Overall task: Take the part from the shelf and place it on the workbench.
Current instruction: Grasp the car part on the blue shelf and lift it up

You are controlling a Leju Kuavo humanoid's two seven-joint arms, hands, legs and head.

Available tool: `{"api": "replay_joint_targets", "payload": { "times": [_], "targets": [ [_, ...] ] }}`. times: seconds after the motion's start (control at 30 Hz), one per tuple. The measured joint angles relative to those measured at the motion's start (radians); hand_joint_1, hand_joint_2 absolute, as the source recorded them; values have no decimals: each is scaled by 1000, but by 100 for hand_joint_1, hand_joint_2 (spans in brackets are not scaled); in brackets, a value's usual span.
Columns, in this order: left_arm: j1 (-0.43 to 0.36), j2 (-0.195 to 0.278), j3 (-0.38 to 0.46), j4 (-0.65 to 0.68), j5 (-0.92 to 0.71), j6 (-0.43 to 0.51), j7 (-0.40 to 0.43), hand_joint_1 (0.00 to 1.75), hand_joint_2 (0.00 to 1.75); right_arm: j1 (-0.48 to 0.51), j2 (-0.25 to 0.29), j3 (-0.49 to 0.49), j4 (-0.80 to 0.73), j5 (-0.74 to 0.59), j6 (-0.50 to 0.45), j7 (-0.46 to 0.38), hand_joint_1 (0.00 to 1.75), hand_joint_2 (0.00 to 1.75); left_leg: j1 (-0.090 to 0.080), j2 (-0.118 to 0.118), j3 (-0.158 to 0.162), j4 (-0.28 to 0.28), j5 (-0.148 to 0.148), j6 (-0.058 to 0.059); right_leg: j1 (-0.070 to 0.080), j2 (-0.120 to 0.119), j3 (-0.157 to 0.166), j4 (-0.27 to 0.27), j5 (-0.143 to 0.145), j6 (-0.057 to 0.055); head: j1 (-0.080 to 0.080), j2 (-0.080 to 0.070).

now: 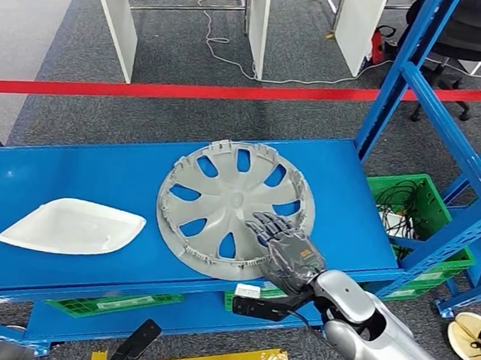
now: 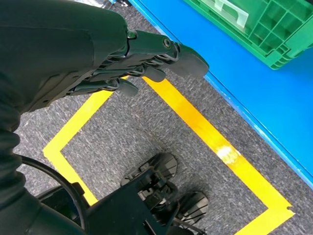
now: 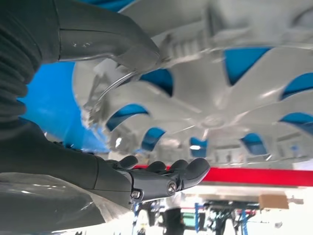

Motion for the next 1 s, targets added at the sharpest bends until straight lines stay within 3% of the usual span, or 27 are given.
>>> {"api": "replay_joint_targets", "payload": {
  "times": [0.37,1.0],
  "targets": [
    [-5,2,0,8,0,-4,5,0,175,-2,17,44,-36,-132,50,41,0,175,0,0,0,0,0,0,0,0,0,0,0,0,0,0],
    [-3,9,0,10,8,-3,19,0,175,29,4,12,-55,-140,105,173,0,175,0,0,0,0,0,0,0,0,0,0,0,0,0,0]
  ]
}}
